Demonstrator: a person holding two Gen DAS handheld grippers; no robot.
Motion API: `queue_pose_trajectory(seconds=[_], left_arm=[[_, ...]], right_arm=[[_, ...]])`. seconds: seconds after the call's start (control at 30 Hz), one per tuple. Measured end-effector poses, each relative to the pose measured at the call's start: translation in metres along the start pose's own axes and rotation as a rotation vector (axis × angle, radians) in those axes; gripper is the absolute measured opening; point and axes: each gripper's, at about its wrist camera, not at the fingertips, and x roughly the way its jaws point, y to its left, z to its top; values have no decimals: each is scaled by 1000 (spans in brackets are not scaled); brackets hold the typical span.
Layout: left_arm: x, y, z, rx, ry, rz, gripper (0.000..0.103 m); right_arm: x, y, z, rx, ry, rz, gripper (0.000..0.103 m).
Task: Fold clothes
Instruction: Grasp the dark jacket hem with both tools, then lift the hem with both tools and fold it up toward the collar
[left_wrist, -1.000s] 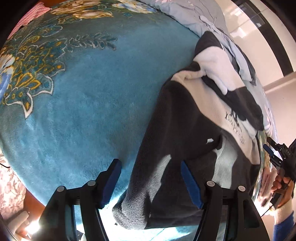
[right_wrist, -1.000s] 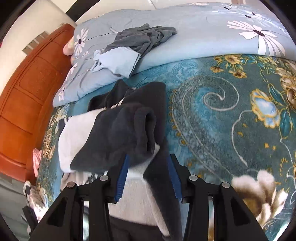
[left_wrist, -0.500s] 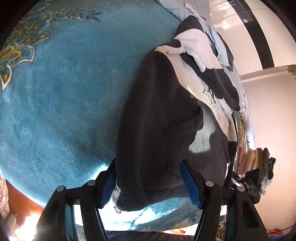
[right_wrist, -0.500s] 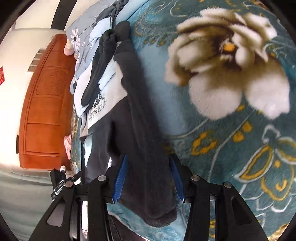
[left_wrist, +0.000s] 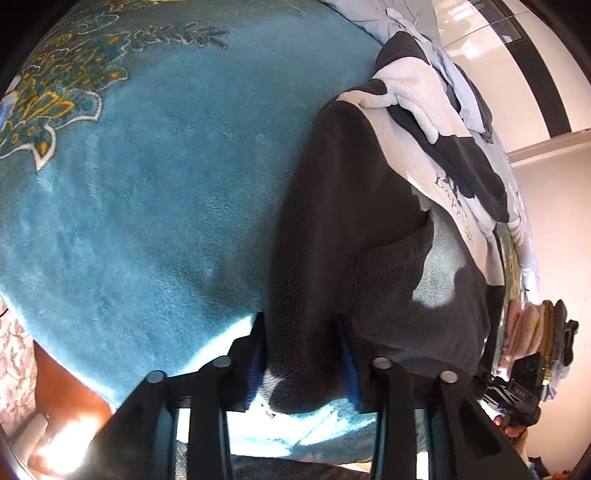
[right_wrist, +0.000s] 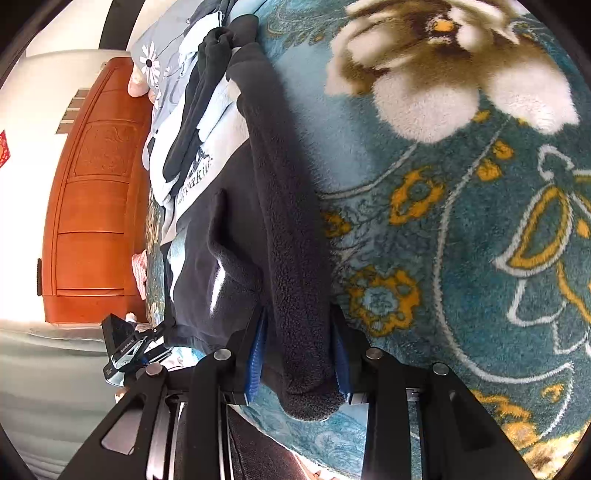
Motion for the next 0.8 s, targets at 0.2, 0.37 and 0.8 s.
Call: queue_pose_trajectory(seconds=[0.2,0.37,0.8], left_arm=[[-19,-14,-13,77,-7,96,17],[-41,-30,-44,202,28,157,16],[-157,-60,48,64,-179,-166,12]], right_arm=[[-18,8,-9,-69,51,-56,9],[-35,14,-19,-127,93,-91,8],[-134,71,31,-179,-97,242,8]])
